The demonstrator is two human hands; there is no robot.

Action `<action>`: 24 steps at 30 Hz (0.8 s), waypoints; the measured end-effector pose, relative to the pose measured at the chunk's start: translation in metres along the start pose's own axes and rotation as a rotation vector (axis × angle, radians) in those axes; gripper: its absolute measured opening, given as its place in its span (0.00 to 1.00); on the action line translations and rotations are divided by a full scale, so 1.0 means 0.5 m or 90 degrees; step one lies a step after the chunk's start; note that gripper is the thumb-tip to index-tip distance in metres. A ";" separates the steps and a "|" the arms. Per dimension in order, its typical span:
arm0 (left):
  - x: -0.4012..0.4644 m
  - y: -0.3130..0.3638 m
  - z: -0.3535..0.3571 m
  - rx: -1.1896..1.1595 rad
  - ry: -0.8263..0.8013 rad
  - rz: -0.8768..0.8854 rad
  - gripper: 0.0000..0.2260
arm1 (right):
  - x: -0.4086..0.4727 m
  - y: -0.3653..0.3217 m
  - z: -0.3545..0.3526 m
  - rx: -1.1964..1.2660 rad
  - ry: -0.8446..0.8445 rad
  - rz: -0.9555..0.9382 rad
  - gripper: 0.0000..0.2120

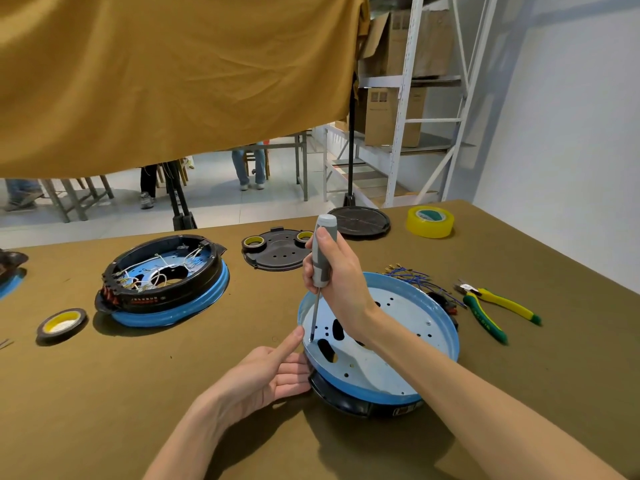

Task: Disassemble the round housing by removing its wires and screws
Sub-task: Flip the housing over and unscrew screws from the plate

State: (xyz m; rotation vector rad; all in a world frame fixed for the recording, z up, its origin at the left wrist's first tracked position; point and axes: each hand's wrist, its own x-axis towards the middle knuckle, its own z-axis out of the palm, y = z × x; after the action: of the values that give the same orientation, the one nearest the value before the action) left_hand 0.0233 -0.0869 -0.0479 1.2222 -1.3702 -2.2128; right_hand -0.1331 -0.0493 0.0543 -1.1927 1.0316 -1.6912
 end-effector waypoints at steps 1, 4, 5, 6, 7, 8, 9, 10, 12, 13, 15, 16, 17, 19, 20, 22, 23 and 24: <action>0.000 0.000 0.000 0.001 0.002 0.000 0.41 | -0.001 -0.001 0.001 0.000 -0.001 -0.001 0.16; 0.001 -0.002 0.001 0.006 0.008 0.003 0.41 | -0.003 -0.004 0.003 0.007 0.004 0.003 0.17; 0.001 -0.002 0.001 0.008 0.009 0.006 0.41 | -0.004 -0.005 0.004 0.011 0.007 0.005 0.17; 0.001 -0.003 0.000 0.011 0.010 0.009 0.41 | -0.004 -0.006 0.005 0.012 0.008 0.006 0.17; 0.001 -0.004 0.000 0.014 0.011 0.011 0.41 | -0.003 -0.005 0.006 0.007 0.007 0.004 0.17; 0.001 -0.004 0.000 0.015 0.012 0.011 0.41 | -0.003 -0.005 0.007 0.001 0.005 0.002 0.17; 0.001 -0.004 0.000 0.015 0.012 0.010 0.42 | -0.003 -0.004 0.008 -0.004 0.004 0.001 0.17; 0.001 -0.004 0.000 0.016 0.012 0.010 0.42 | -0.004 -0.003 0.010 -0.008 0.004 0.002 0.17; 0.001 -0.004 -0.001 0.020 0.008 0.010 0.41 | -0.006 -0.001 0.014 -0.022 0.009 0.010 0.17; 0.001 -0.004 -0.001 0.023 0.007 0.010 0.41 | -0.007 0.000 0.015 -0.031 0.012 0.011 0.18; 0.001 -0.004 -0.001 0.027 0.007 0.012 0.41 | -0.008 -0.002 0.014 -0.067 0.009 -0.006 0.17; 0.000 -0.005 -0.001 0.029 0.008 0.013 0.41 | -0.008 -0.006 0.013 -0.099 0.002 -0.017 0.17; 0.001 -0.005 -0.001 0.030 0.010 0.015 0.42 | -0.007 -0.013 0.011 -0.129 -0.009 -0.025 0.15; 0.002 -0.005 0.000 0.029 0.015 0.016 0.43 | 0.002 -0.033 0.013 -0.133 -0.027 -0.010 0.11; 0.003 -0.005 0.000 0.028 0.017 0.015 0.43 | 0.006 -0.043 0.016 -0.108 -0.035 0.008 0.08; 0.003 -0.005 0.003 0.029 0.020 0.014 0.43 | 0.013 -0.058 0.028 -0.080 -0.048 0.032 0.09; 0.003 -0.005 0.004 0.031 0.022 0.013 0.43 | 0.014 -0.061 0.036 -0.085 -0.047 0.034 0.10; 0.002 -0.005 0.005 0.032 0.025 0.012 0.43 | 0.013 -0.060 0.044 -0.091 -0.039 0.026 0.12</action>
State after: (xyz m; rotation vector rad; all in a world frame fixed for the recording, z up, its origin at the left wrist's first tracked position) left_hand 0.0213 -0.0843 -0.0500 1.2581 -1.4250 -2.1422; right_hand -0.1178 -0.0487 0.0891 -1.2976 1.1479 -1.5615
